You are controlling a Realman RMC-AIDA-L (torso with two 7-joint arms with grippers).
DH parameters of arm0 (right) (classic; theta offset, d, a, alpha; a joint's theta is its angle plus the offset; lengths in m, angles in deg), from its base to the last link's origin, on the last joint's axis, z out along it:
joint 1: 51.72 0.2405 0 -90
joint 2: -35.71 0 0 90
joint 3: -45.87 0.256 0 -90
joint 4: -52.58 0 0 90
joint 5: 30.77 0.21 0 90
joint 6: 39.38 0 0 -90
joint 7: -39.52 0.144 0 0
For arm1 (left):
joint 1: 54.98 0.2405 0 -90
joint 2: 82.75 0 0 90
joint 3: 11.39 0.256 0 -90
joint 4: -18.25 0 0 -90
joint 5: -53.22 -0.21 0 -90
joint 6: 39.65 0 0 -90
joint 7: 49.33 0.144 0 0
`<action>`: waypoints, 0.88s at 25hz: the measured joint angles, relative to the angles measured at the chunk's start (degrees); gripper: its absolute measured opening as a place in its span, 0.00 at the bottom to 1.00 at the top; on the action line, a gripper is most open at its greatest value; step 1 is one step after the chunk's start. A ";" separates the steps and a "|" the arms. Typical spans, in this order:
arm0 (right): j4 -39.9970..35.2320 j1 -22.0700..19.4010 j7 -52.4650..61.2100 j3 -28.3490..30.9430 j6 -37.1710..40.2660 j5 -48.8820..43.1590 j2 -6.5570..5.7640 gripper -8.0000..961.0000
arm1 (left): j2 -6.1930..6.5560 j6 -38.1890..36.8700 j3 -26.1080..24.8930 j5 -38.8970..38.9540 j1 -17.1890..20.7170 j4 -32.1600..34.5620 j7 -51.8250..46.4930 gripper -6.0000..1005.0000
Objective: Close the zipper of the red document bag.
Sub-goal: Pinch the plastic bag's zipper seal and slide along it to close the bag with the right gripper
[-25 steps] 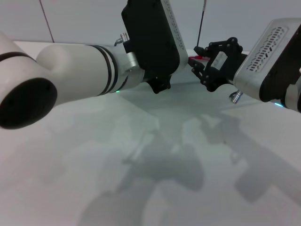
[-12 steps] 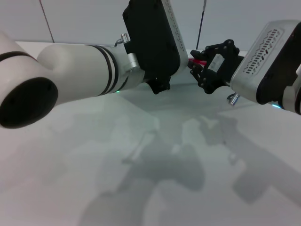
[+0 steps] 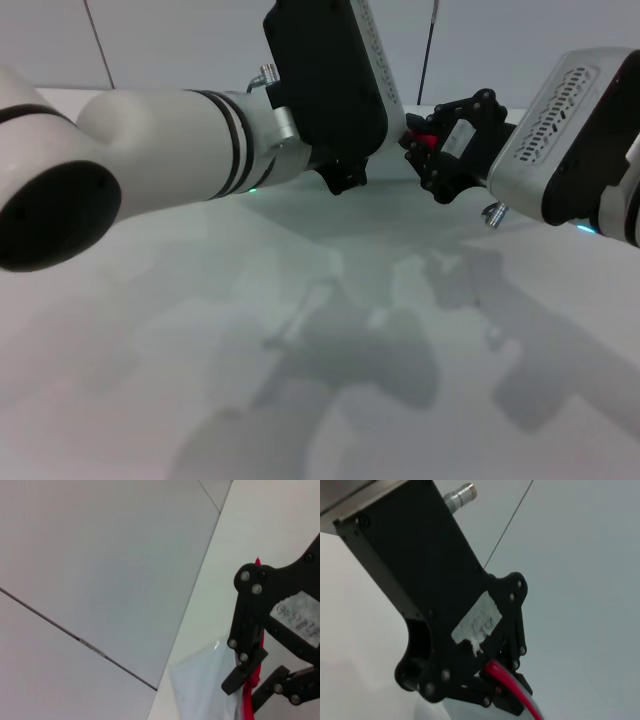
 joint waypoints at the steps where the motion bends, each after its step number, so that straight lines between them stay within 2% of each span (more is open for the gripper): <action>1: 0.01 0.01 0.00 0.08 0.01 -0.02 0.00 0.15 | 0.02 0.00 -0.06 0.00 0.06 -0.15 0.02 0.06; 12: 0.10 -0.36 -0.01 2.05 -0.47 -0.07 0.01 0.13 | 0.13 -0.16 -0.40 0.00 0.74 -0.39 0.15 0.06; 22: 0.75 -0.69 0.00 4.02 -0.58 -1.40 0.07 0.10 | -0.04 -0.13 -1.77 0.00 2.82 -1.77 1.90 0.06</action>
